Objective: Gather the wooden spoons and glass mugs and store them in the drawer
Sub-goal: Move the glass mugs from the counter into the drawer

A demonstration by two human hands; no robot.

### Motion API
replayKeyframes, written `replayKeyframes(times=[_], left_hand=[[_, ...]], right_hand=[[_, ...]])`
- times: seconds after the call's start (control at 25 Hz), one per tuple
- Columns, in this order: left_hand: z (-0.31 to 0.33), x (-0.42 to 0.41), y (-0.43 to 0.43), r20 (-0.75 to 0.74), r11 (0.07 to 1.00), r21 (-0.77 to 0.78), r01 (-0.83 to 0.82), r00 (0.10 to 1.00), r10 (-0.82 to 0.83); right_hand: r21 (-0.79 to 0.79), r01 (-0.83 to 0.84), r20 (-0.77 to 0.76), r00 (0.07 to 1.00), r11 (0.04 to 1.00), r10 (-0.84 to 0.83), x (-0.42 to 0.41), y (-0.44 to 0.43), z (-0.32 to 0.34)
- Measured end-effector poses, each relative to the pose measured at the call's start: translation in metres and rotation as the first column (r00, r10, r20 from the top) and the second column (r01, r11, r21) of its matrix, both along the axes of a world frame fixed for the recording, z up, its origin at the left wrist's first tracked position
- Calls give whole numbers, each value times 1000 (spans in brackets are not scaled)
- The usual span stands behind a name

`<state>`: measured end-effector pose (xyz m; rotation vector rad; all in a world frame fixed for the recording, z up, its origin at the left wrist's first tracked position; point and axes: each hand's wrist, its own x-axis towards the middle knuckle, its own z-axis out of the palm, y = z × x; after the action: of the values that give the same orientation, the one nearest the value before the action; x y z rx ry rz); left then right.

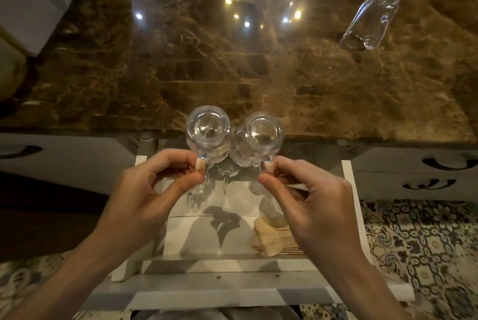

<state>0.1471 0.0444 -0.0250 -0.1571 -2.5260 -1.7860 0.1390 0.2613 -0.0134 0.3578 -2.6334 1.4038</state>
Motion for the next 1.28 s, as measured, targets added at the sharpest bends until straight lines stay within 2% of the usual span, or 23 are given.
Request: replayKeyframes(times=[0.24, 0.52, 0.6, 0.76, 1.04, 1.28], left_hand=[[-21, 26, -9, 73, 999, -2, 41, 996, -41], [-55, 31, -12, 290, 999, 40, 26, 956, -37], [-63, 30, -10, 339, 999, 50, 8, 940, -25], [-82, 26, -10, 471, 996, 78, -51, 882, 9], [-105, 22, -10, 491, 998, -36, 45, 871, -22], [-120, 22, -13, 446, 985, -140, 102, 894, -30]], right_hand=[[24, -23, 112, 993, 999, 20, 33, -1, -26], [55, 0, 262, 965, 998, -14, 36, -5, -59], [26, 49, 377, 924, 998, -55, 35, -2, -68], [37, 210, 614, 767, 977, -188, 25, -4, -86], [64, 314, 666, 693, 947, -275, 11, -14, -102], [36, 397, 739, 608, 917, -292, 5, -30, -115]])
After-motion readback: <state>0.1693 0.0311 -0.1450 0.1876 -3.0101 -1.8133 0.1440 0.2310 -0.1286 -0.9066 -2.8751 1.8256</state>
